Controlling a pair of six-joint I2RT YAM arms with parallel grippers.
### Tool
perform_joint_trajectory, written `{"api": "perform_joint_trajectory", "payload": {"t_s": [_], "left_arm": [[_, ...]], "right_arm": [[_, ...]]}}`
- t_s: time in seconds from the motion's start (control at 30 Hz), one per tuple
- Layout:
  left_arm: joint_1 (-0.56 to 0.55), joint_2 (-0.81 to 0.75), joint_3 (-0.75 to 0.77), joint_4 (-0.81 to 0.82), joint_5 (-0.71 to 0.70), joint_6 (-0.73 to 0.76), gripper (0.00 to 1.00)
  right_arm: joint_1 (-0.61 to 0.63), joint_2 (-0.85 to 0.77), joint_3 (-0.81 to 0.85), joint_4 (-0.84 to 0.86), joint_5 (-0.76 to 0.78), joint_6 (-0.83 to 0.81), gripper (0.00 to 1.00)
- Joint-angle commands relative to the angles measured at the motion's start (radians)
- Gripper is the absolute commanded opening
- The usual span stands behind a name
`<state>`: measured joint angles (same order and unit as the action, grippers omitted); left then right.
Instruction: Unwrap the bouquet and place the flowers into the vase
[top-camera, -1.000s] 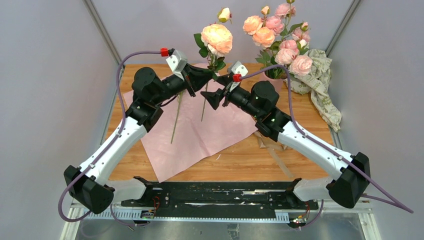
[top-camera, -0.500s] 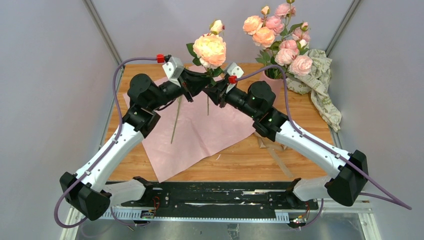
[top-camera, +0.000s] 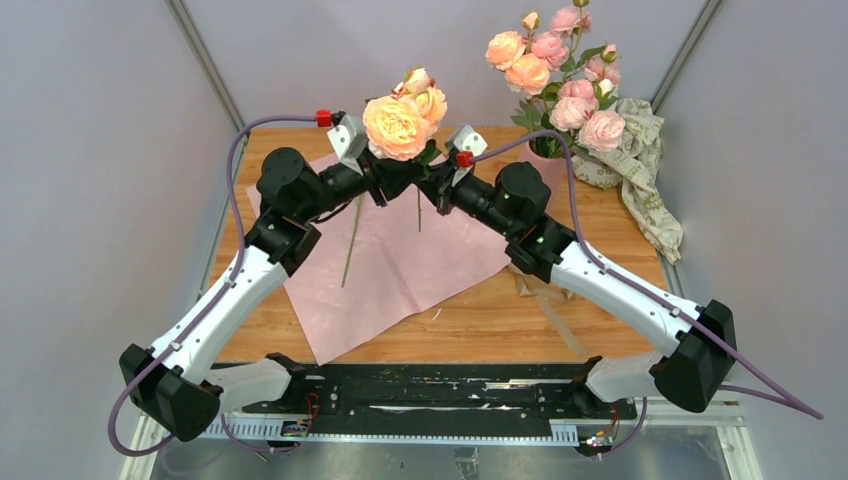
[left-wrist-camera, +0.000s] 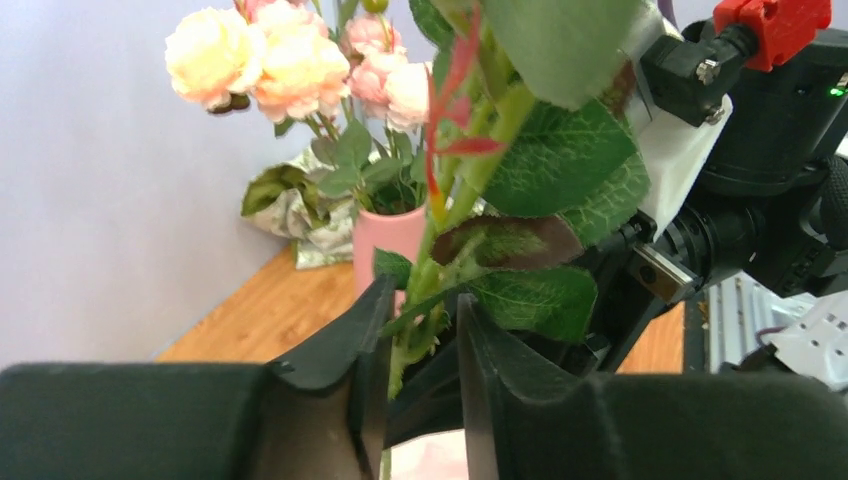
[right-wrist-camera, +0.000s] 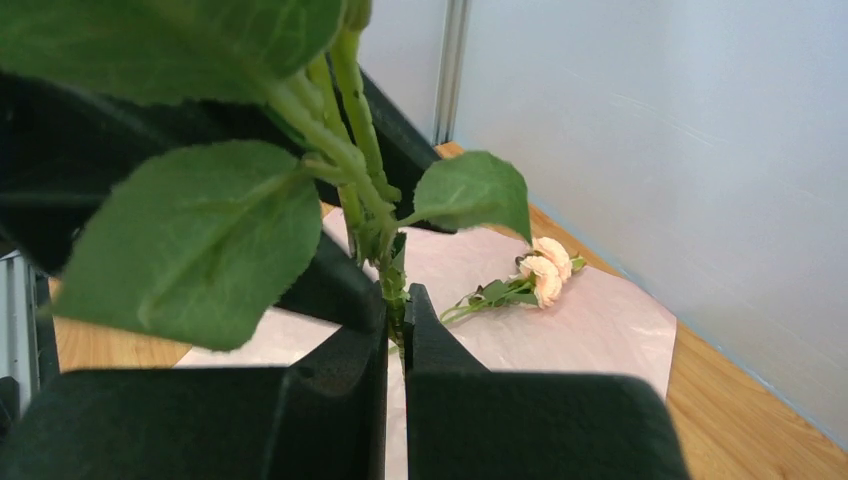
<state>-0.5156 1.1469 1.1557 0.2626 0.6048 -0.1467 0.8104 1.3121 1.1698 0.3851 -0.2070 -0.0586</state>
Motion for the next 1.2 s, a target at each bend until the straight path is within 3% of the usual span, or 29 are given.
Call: {"api": "perform_joint_trajectory", "payload": {"t_s": [0.0,0.07,0.17,0.37,0.47,0.67,1.17], "left_arm": [[-0.007,-0.008,-0.01,-0.102,0.009,-0.01,0.35],[-0.006,-0.025,-0.042,-0.142,-0.046,-0.015,0.51],[-0.008,-0.048,-0.067,-0.264,-0.196,0.002,0.63],[-0.008,-0.089,-0.11,-0.37,-0.313,0.022,0.69],[-0.008,-0.113,-0.116,-0.37,-0.373,0.015,0.79],[-0.008,-0.084,-0.074,-0.458,-0.479,0.038,0.8],[-0.008,-0.083,-0.205,-0.333,-0.867,-0.105,0.83]], "right_arm": [[-0.008,-0.014,0.024,0.01,0.048,-0.021,0.0],[-0.012,-0.028,0.013,0.003,0.061,-0.027,0.0],[-0.034,-0.047,0.003,-0.001,0.062,-0.021,0.0],[-0.086,-0.054,0.004,-0.018,0.039,0.009,0.0],[-0.096,-0.058,0.001,-0.021,0.039,0.014,0.0],[-0.124,-0.076,0.003,-0.041,0.046,0.023,0.0],[-0.255,-0.193,0.086,-0.273,0.108,0.014,0.0]]}}
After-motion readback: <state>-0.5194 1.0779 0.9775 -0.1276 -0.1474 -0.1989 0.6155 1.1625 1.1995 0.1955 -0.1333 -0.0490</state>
